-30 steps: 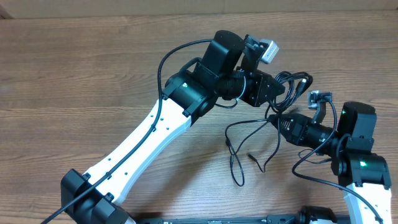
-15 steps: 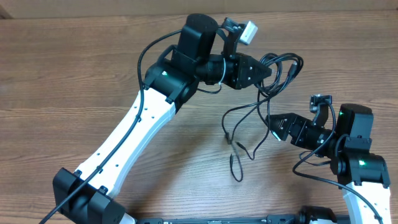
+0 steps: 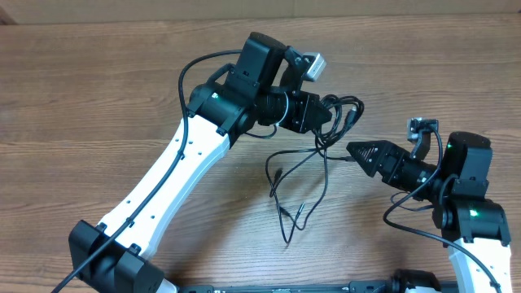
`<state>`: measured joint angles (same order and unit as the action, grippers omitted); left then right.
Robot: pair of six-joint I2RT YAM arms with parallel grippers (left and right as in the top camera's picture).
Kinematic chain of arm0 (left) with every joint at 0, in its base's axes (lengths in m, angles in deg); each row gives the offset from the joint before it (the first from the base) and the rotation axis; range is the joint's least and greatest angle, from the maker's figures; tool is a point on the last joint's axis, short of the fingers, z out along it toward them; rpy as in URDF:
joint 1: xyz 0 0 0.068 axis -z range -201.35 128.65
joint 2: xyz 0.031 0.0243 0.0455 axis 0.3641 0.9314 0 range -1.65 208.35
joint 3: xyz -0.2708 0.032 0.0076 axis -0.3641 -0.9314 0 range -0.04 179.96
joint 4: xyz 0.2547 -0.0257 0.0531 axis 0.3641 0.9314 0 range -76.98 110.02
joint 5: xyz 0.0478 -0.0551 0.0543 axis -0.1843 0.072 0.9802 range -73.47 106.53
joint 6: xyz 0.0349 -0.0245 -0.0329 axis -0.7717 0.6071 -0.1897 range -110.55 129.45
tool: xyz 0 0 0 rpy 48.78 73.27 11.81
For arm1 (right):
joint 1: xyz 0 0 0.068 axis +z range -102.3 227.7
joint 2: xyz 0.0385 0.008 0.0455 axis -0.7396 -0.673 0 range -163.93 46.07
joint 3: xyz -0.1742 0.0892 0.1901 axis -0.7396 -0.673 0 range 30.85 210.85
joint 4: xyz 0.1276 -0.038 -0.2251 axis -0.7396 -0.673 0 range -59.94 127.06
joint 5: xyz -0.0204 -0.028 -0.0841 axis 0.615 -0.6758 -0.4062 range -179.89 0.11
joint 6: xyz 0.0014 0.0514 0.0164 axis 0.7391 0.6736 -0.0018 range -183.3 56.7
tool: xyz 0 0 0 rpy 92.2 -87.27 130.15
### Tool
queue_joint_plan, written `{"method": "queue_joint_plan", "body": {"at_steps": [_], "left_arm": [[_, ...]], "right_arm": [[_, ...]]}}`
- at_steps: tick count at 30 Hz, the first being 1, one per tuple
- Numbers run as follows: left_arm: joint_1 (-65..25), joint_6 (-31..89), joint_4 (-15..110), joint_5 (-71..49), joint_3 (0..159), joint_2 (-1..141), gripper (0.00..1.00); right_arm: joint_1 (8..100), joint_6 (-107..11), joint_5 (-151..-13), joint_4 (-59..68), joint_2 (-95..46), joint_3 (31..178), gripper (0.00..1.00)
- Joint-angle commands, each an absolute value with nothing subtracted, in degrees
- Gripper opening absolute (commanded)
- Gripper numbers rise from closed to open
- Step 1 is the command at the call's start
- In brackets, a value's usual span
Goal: Untangle cables
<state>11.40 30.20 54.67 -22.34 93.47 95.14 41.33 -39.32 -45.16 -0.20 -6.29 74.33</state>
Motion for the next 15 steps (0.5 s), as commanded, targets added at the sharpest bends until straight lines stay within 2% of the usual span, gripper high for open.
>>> {"method": "queue_joint_plan", "body": {"at_steps": [1, 6, 12, 15], "left_arm": [[11.7, 28.0, 55.0, -19.1, 95.0, 93.9, 0.04], [13.3, 28.1, 55.0, -19.9, 95.0, 93.9, 0.04], [17.5, 28.7, 52.5, -20.6, 95.0, 93.9, 0.04], [17.9, 31.8, 51.1, -20.6, 95.0, 93.9, 0.04]], "right_arm": [[41.3, -36.5, -41.6, 0.6, -6.2, 74.0, 0.84], [41.3, -35.8, -40.5, 1.0, -6.2, 74.0, 0.79], [41.3, -35.8, -40.1, 1.8, -6.2, 74.0, 0.59], [41.3, -35.8, -40.1, 1.8, -6.2, 74.0, 0.56]]}}
